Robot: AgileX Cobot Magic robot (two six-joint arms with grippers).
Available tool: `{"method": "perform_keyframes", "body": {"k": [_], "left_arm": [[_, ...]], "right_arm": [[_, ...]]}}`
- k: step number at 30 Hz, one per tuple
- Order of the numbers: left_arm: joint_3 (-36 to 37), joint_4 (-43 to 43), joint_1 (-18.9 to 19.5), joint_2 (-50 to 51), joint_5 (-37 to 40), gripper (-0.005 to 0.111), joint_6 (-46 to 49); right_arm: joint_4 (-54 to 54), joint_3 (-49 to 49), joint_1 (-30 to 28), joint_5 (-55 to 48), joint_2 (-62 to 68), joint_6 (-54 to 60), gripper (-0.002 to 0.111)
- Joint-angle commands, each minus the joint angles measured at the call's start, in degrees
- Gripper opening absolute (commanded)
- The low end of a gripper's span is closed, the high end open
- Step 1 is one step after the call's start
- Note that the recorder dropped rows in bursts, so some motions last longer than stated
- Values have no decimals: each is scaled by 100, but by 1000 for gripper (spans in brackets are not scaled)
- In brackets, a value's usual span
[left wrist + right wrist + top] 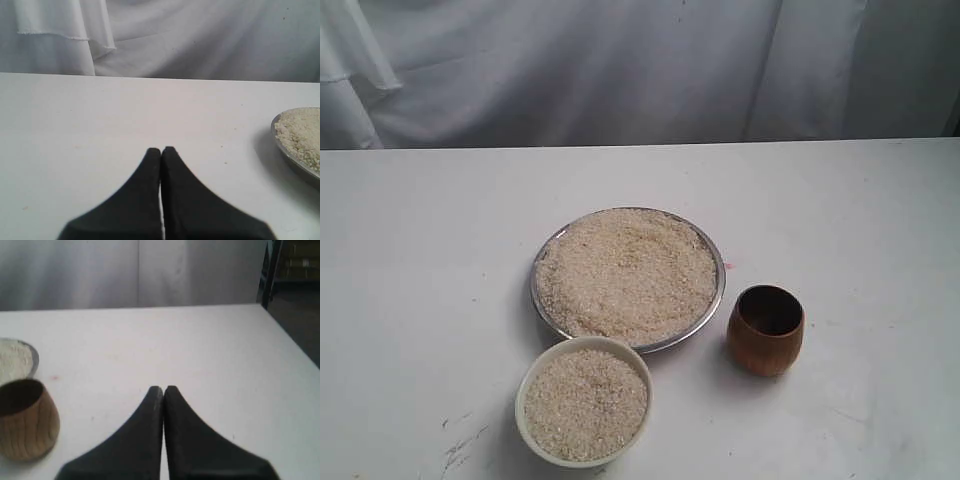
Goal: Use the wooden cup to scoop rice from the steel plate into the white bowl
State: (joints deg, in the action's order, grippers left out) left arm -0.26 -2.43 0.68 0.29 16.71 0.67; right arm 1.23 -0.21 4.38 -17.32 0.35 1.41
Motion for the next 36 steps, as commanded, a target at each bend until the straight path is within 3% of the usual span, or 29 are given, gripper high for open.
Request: {"method": "perform_keyframes", "body": {"k": [1, 5, 10, 15, 18, 27, 36], "left_arm": [[26, -4, -9, -29, -36, 0, -18], [26, -4, -9, -29, -36, 0, -18], [26, -4, -9, -29, -36, 0, -18], [26, -4, -9, -29, -36, 0, -18], [26, -4, -9, -29, -36, 0, -18], [26, -4, -9, -29, -36, 0, -18], [26, -4, -9, -29, -36, 0, -18]], "right_arm": [[211, 21, -36, 1485, -35, 14, 0], [375, 21, -36, 2245, -35, 14, 0], [375, 21, -36, 2472, -35, 14, 0], [546, 21, -36, 3798, -35, -7, 0], [569, -490, -36, 4169, 8, 8, 0], [507, -2269, -36, 5170, 2549, 21, 0], [-123, -2893, -36, 5636, 4643, -654, 0]]}}
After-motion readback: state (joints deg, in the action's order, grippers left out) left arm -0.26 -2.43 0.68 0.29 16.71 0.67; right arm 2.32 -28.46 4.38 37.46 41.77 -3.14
